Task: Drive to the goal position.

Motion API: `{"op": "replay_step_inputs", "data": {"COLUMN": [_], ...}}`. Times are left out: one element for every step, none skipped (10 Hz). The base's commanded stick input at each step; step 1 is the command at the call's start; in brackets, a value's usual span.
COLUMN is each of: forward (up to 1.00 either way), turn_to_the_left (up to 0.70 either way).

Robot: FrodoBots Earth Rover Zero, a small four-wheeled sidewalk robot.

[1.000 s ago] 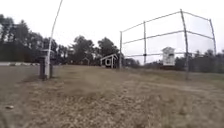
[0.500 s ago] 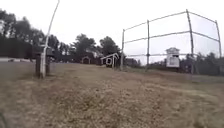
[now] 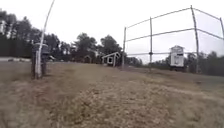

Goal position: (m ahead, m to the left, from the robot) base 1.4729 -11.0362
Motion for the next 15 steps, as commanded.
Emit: {"op": "replay_step_inputs", "data": {"forward": [0.70,0.70,0.70,0.70,0.70,0.70,0.70,0.70,0.70,0.70,0.70,0.70,0.70,0.70,0.70], "turn_to_the_left": [0.00,0.00,0.14,0.28,0.35,0.35,0.35,0.35,0.19,0.00,0.00,0.00,0.00,0.00,0.00]}}
